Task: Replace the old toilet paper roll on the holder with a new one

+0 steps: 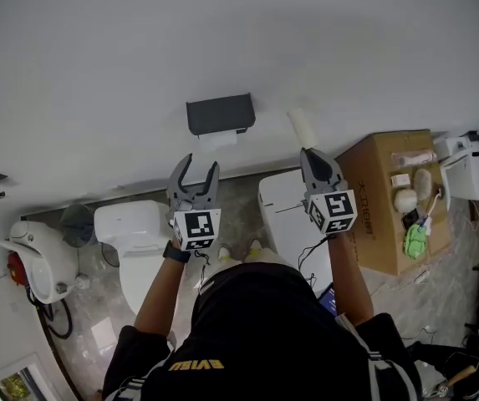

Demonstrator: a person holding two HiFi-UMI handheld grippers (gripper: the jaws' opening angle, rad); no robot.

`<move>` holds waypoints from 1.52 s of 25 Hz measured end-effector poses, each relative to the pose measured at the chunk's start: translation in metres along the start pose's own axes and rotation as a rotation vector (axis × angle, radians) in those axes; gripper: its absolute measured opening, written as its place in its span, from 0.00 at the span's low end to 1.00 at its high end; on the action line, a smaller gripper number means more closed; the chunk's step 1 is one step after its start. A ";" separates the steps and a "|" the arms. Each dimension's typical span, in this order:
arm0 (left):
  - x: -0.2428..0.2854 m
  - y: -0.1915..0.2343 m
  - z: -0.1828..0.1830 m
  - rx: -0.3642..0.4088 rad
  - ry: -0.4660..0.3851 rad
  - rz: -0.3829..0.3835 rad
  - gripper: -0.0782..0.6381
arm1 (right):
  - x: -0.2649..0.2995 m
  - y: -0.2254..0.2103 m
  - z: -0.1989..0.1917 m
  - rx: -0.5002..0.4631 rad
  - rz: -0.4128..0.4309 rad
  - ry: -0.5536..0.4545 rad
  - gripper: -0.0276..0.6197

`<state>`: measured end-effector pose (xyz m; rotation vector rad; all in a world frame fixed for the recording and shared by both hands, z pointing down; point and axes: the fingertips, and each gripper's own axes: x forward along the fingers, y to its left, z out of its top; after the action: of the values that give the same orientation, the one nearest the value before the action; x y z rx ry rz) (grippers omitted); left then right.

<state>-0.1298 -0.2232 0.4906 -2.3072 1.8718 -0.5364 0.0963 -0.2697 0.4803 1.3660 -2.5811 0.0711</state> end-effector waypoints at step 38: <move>-0.108 0.087 0.019 -0.267 -0.195 0.105 0.13 | -0.052 0.037 0.077 -0.015 0.000 -0.141 0.04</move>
<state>-0.2224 -0.1408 0.4250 -2.2969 2.0584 -0.0468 0.0814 -0.2176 0.3961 1.4129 -2.6900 -0.0464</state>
